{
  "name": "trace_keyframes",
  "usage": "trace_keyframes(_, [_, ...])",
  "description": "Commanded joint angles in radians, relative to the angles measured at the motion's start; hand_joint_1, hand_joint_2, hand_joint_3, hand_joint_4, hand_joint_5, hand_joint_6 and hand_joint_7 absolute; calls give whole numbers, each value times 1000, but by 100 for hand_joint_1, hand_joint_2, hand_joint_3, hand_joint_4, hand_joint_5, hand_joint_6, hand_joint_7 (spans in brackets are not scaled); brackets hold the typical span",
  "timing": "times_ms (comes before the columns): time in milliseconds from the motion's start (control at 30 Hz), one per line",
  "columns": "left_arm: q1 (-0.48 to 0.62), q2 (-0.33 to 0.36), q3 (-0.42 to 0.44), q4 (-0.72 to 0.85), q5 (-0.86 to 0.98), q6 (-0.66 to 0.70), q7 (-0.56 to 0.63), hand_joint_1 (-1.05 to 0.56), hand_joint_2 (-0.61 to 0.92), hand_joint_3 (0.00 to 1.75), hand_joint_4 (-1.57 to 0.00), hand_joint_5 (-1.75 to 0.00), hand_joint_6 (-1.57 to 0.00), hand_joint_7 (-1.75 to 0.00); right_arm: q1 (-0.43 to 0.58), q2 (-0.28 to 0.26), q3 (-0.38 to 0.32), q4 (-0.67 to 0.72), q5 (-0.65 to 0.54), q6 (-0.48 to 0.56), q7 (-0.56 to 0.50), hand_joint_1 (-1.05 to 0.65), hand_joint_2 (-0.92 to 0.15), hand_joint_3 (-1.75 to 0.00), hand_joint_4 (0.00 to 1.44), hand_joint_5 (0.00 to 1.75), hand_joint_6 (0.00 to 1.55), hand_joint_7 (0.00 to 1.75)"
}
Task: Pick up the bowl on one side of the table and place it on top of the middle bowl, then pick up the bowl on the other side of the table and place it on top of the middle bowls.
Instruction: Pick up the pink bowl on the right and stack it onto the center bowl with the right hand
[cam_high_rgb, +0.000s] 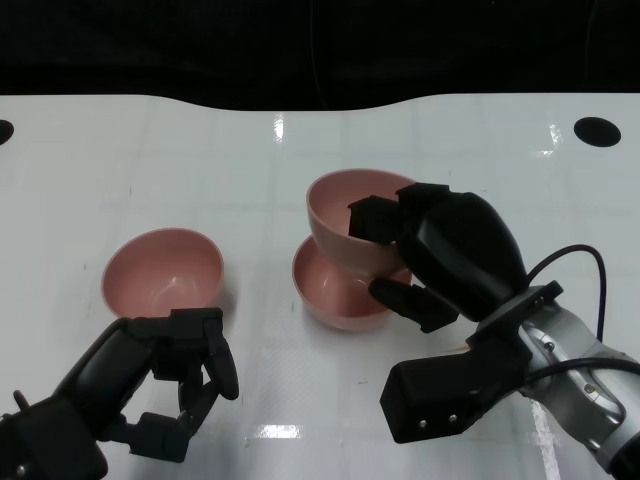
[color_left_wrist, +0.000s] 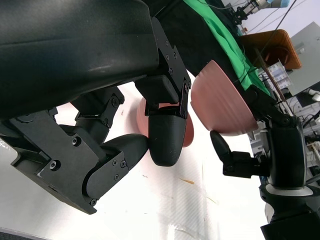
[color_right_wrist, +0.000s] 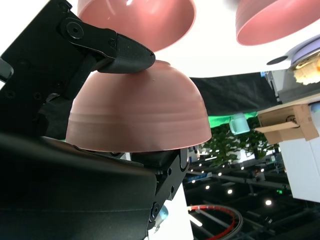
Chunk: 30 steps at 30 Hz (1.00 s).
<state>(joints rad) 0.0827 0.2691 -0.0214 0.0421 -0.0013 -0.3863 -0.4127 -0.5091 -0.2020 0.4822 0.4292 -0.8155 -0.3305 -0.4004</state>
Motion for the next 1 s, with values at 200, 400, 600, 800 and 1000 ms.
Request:
trace_keyframes(200, [-3,5,-3,8,14,-21,26,-17,38,138,-91,-174,-82,-153,-79,28,42,136,-39,-28,-56,-16,-22,-133,102,175,79,175])
trace_keyframes(400, [-4,8,-6,5,5,-10,23,-16,36,140,-91,-174,-83,-153,-119,44,76,240,-70,-35,-98,-14,-31,-105,98,175,75,175])
trace_keyframes(600, [-2,8,-11,-2,8,-9,25,-16,36,140,-91,-174,-82,-153,-141,45,104,297,-83,-43,-98,-17,-38,-100,94,175,73,168])
trace_keyframes(800, [-6,9,-11,8,6,-21,23,-16,36,141,-90,-174,-82,-153,-148,45,123,324,-80,-33,-49,-25,-52,-85,95,122,98,74])
trace_keyframes(1000, [-5,10,-10,2,7,-11,25,-16,37,139,-90,-174,-82,-153,-142,40,123,288,-55,15,120,-38,-89,-25,72,71,90,7])
